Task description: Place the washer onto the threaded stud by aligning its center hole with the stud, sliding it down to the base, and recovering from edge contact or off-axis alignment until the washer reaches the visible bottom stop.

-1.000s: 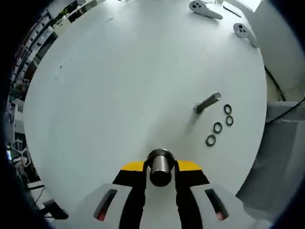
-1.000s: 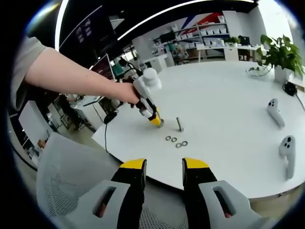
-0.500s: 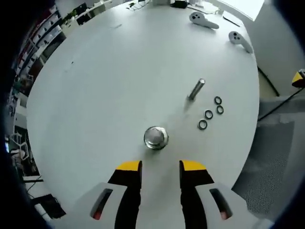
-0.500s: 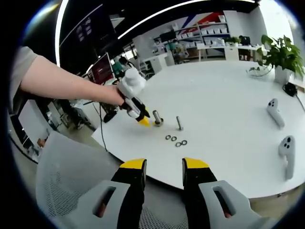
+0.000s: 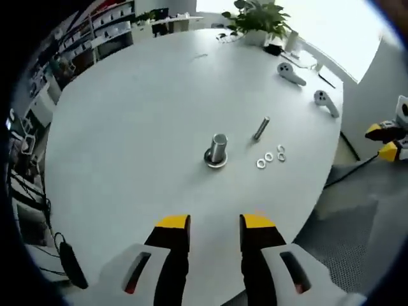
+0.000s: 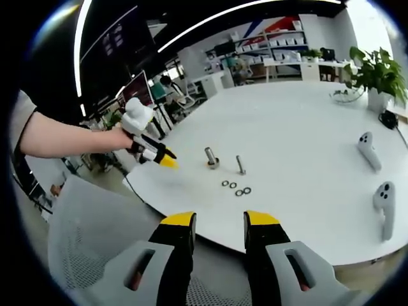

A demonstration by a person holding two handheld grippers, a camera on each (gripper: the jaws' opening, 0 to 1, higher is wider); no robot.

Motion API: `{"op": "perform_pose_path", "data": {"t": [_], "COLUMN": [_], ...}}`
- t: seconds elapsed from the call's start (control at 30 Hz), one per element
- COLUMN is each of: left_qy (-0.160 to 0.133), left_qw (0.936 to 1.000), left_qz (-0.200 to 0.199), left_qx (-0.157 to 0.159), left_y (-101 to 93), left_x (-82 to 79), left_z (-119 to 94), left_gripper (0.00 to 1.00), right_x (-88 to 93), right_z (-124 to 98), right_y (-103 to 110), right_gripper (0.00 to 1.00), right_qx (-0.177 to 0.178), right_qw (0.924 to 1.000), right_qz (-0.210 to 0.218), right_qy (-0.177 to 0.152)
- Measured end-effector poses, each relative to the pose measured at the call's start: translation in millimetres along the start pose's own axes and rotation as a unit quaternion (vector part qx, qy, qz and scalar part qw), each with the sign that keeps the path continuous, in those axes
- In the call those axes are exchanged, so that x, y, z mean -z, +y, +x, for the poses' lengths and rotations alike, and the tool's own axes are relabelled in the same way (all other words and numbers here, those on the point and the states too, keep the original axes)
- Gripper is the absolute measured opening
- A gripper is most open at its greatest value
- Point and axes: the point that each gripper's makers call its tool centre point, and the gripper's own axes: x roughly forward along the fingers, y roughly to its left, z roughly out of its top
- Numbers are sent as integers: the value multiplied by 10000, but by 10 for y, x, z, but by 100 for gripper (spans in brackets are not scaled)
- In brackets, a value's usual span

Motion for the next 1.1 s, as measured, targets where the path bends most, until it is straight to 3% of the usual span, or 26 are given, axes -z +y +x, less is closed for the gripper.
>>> {"op": "perform_pose_path", "data": {"t": [0.13, 0.37, 0.5, 0.67, 0.83, 0.87, 0.93, 0.97, 1.0, 1.1], "left_qy": [-682, -999, -1289, -1657, -1634, -1715, -2108, -2211, -2105, -2251], "left_qw": [9975, 9949, 9904, 9826, 9836, 9817, 9709, 9690, 9725, 9692], "left_qz": [82, -142, -490, -833, -741, -807, -1138, -1103, -999, -986], "left_qx": [-161, -93, -51, -105, -191, -161, -38, -16, -76, -126], "left_y": [-53, -214, -310, -309, -328, -331, -376, -396, -406, -422], "left_x": [-141, 26, 120, 208, 369, 367, 312, 302, 363, 340], "left_z": [-321, -717, -904, -1073, -1125, -1137, -1178, -1191, -1200, -1235], "left_gripper": [29, 30, 33, 34, 34, 34, 33, 32, 31, 31], "right_x": [27, 94, 94, 119, 137, 136, 135, 138, 142, 138], "right_z": [-3, 27, 22, 24, 28, 27, 24, 23, 21, 14], "right_y": [14, 39, 40, 48, 46, 43, 33, 21, 11, -15], "right_gripper": [32, 32, 32, 32, 32, 32, 33, 33, 33, 34], "right_qx": [-32, -79, -86, -110, -92, -84, -57, -31, -8, 45], "right_qw": [10000, 9995, 9994, 9992, 9989, 9990, 9991, 9991, 9991, 9993], "right_qz": [-7, -143, -156, -177, -185, -181, -152, -122, -100, -24], "right_qy": [59, 273, 289, 343, 409, 406, 401, 406, 410, 370]}}
